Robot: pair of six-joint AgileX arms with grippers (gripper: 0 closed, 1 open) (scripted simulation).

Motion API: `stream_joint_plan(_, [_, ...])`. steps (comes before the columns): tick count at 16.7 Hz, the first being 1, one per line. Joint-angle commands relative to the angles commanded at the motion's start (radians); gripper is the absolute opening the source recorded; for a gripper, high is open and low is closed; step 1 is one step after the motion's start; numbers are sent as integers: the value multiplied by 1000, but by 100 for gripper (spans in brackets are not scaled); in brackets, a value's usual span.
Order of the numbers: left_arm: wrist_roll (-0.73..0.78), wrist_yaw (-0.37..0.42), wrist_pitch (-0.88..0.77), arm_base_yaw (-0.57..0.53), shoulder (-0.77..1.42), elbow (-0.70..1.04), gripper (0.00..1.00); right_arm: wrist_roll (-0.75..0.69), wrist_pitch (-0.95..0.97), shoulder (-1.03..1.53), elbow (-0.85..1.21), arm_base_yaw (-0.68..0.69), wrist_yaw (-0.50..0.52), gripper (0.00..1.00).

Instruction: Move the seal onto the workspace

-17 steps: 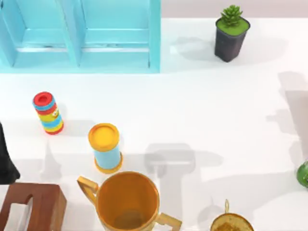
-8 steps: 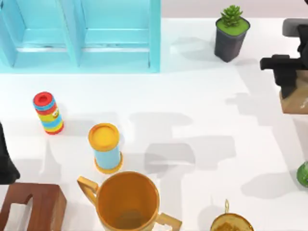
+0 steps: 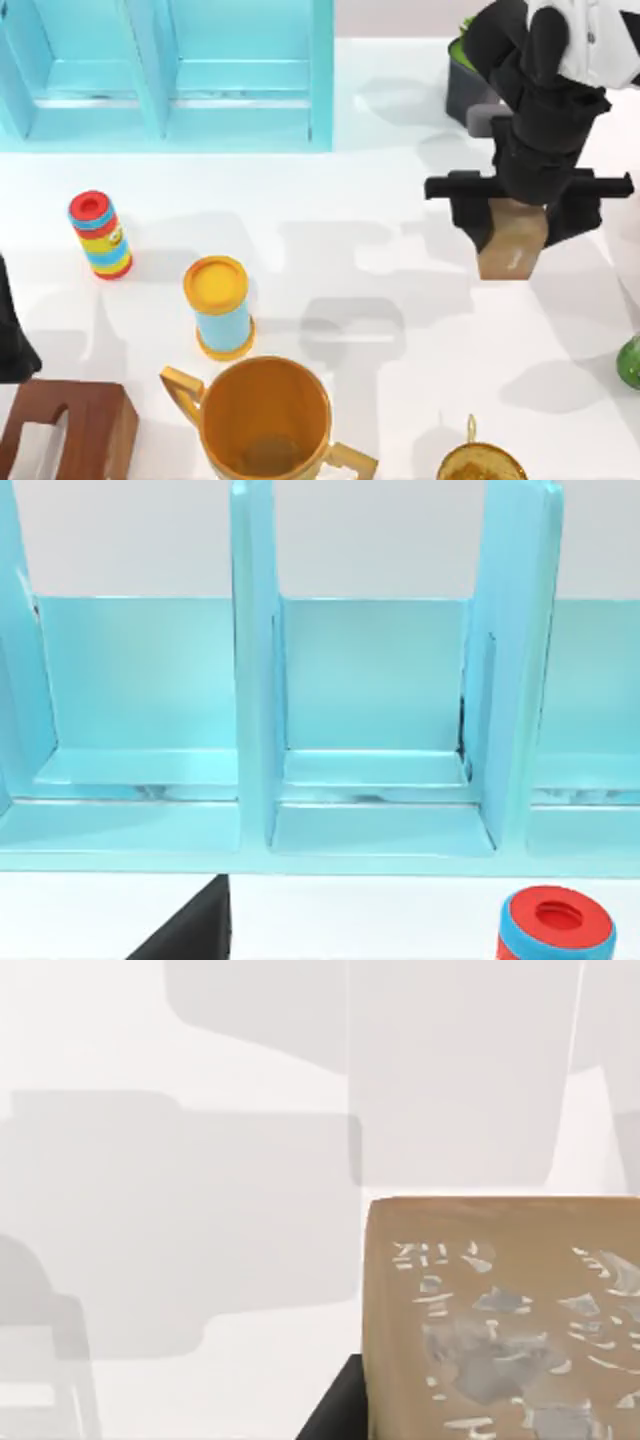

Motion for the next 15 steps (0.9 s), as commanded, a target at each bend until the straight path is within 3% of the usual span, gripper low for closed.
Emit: stream_joint_plan(15, [0,0,0,0,0,0,100,3,159,49,-110,2,0,0])
